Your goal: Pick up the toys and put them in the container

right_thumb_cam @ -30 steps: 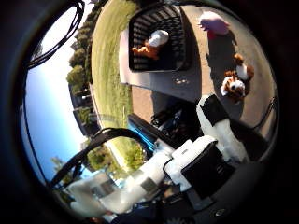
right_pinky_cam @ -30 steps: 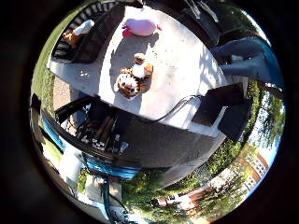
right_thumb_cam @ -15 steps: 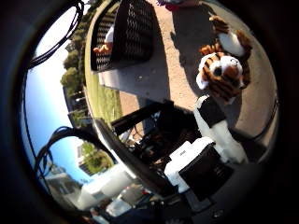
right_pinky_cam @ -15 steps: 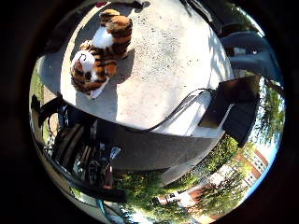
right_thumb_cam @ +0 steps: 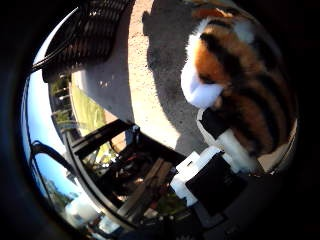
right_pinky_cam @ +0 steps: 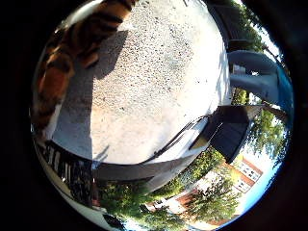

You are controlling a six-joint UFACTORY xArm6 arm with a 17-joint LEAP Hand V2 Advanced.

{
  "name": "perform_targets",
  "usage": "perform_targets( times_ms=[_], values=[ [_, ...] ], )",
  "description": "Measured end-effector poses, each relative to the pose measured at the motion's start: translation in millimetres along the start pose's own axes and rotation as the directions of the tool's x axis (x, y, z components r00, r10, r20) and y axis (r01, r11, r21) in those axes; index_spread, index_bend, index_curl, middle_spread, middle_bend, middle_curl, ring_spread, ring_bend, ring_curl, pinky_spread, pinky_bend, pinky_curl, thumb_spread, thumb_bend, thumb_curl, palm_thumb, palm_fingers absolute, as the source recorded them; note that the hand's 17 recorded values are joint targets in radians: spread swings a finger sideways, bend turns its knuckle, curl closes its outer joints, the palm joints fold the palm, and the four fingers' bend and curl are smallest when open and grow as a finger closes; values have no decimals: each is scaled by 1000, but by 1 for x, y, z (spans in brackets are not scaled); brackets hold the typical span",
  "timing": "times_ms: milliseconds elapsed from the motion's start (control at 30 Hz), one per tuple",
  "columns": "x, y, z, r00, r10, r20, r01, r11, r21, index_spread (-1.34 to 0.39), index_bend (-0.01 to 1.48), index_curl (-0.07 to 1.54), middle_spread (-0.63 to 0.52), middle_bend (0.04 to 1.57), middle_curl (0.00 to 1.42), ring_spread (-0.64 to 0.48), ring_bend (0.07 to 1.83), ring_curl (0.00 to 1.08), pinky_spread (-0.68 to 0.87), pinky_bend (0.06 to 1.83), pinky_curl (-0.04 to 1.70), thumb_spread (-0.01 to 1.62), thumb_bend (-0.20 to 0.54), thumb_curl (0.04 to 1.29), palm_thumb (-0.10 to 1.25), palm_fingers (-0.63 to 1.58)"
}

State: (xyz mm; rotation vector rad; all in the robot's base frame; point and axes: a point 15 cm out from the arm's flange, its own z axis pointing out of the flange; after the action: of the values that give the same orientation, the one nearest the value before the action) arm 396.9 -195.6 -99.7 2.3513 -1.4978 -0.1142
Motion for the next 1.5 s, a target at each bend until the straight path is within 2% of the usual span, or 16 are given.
perform_targets(
  times_ms=[100,167,200,267,333,433,533,600,733,833,933,1067,1167,1267,1367,1500],
  values=[
    [5,2,2,1000,3,-5,-3,1000,7,-246,316,376,2,210,319,235,289,311,417,199,276,1086,-18,384,749,380],
    [8,2,2,1000,-4,-13,4,1000,12,-276,295,371,-31,308,356,207,422,336,406,200,253,1079,-18,388,774,699],
    [11,1,2,1000,-3,-17,4,1000,25,-293,237,356,-45,397,388,196,514,363,401,213,256,1076,-18,390,782,847],
    [20,-1,-2,1000,0,-28,1,998,55,-360,59,291,-73,570,464,172,753,436,406,352,300,1072,-21,395,798,1088],
    [27,-1,-10,999,9,-40,-6,996,84,-431,123,288,-113,690,548,124,955,548,421,532,393,1062,-20,401,819,1161],
    [35,15,-24,999,17,-48,-11,994,105,-519,182,282,-151,808,635,71,1092,632,430,789,511,1052,-1,429,877,1193],
    [46,37,-43,997,44,-58,-37,992,119,-594,211,284,-175,900,701,38,1153,674,413,963,598,1061,30,471,969,1182],
    [55,55,-63,994,78,-72,-68,989,134,-663,242,291,-191,983,759,8,1200,706,389,1100,670,1075,25,500,992,1161],
    [56,72,-110,988,115,-102,-99,983,155,-783,327,321,-211,1058,838,-32,1269,748,346,1235,761,1092,1,540,1002,1093],
    [41,88,-132,991,125,-45,-119,986,117,-873,397,361,-222,1097,894,-59,1309,775,311,1291,813,1098,-12,570,1006,1047],
    [9,101,-149,988,120,95,-128,988,84,-952,455,412,-230,1122,941,-77,1337,798,283,1333,854,1107,-13,595,1008,1000],
    [-61,111,-191,933,61,353,-83,995,46,-1021,501,469,-235,1144,980,-90,1365,814,256,1362,883,1107,-10,620,1019,961],
    [-94,108,-250,888,-9,461,-28,997,73,-1080,532,533,-239,1165,1012,-99,1389,827,235,1393,908,1107,-15,638,1016,923],
    [-114,96,-325,881,-101,463,17,983,181,-1131,549,605,-241,1188,1040,-104,1416,837,219,1418,926,1110,-14,656,1020,890],
    [-146,79,-368,881,-180,437,67,963,261,-1167,554,670,-243,1206,1059,-108,1437,843,207,1436,939,1110,-16,667,1016,864],
    [-182,63,-409,893,-218,394,100,949,299,-1217,549,779,-243,1231,1082,-110,1469,848,192,1464,953,1108,-17,683,1010,828]
  ],
)
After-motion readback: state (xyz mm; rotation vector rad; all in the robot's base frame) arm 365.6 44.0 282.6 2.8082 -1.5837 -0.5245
